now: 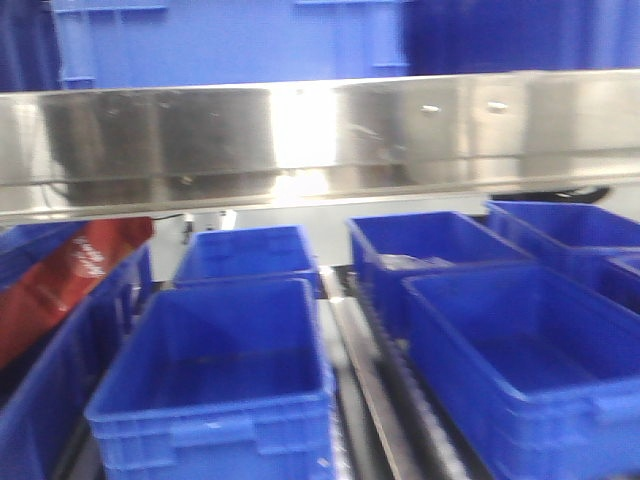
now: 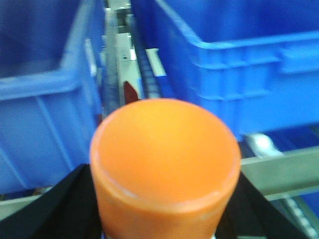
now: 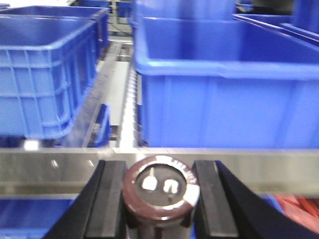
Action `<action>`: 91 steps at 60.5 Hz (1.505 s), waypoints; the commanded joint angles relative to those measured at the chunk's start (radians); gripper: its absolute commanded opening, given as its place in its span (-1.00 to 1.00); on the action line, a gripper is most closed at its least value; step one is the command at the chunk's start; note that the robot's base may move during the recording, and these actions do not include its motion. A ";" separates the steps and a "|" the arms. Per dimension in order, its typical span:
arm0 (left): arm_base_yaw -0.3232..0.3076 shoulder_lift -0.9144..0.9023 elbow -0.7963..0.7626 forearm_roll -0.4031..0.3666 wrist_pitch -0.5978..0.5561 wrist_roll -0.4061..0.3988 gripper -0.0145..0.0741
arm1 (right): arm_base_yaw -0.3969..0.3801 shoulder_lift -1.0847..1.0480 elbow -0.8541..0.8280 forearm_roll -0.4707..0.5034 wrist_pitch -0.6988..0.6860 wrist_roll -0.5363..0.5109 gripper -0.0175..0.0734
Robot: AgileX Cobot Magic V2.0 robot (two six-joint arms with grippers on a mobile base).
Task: Place cylindrical capacitor in blue bin on shelf
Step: 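Approach the shelf and position grippers above the blue bins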
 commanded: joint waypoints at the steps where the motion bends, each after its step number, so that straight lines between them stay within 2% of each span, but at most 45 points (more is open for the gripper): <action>1: -0.005 -0.004 0.000 -0.003 -0.022 -0.001 -0.92 | 0.000 -0.002 -0.008 -0.003 -0.024 -0.004 -0.95; 91: -0.005 -0.002 0.000 -0.003 -0.022 -0.001 -0.92 | 0.000 -0.002 -0.008 -0.003 -0.024 -0.004 -0.95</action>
